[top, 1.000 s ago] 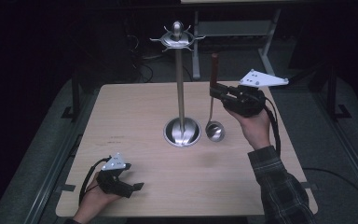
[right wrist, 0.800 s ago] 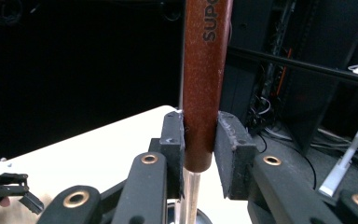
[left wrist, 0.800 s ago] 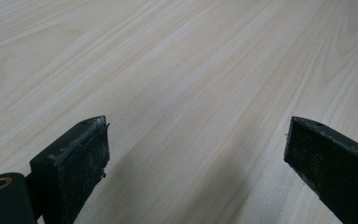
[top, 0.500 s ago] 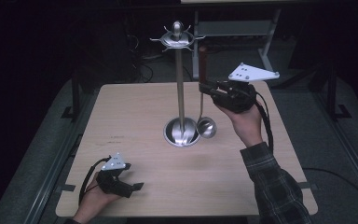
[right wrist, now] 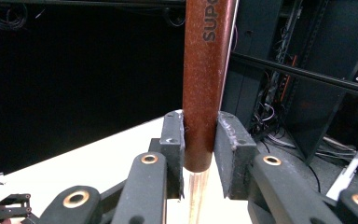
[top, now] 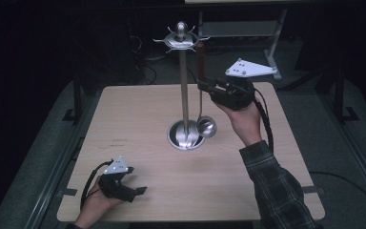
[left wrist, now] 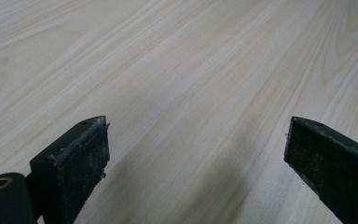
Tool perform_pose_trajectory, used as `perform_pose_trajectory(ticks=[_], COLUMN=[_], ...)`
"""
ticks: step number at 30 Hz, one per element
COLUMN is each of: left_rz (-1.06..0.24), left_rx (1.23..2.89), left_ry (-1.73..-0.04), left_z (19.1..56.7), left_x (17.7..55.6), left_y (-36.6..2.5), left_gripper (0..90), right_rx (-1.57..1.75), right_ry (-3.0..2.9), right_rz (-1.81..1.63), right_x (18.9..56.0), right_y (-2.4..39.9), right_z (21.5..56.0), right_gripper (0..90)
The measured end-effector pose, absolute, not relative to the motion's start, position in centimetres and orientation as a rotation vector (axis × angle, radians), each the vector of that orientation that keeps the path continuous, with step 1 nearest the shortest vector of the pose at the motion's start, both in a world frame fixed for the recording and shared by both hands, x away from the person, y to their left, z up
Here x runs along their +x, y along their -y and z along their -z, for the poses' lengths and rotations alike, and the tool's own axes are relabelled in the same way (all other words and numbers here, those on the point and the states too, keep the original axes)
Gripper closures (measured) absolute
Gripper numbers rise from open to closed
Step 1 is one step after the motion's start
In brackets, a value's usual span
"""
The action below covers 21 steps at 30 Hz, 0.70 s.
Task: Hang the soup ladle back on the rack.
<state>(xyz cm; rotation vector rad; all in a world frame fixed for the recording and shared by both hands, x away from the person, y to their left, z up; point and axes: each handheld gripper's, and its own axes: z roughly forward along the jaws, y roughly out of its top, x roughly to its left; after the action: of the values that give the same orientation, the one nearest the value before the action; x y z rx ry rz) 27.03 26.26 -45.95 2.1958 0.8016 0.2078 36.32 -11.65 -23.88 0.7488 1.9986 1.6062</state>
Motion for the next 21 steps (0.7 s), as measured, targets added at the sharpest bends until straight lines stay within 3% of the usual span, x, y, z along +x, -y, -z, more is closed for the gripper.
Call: perform_pose_trajectory(ticks=[21], left_rz=[-0.207], left_rx=[2.198], left_ry=[-0.801], left_z=[45.9], left_x=[27.0], left_y=[-26.3], left_gripper=[5.9], right_rx=[0.778], right_ry=[-2.002], right_rz=[-1.580], right_x=[37.6], right_y=[10.7], right_z=[24.2], right_gripper=[73.9])
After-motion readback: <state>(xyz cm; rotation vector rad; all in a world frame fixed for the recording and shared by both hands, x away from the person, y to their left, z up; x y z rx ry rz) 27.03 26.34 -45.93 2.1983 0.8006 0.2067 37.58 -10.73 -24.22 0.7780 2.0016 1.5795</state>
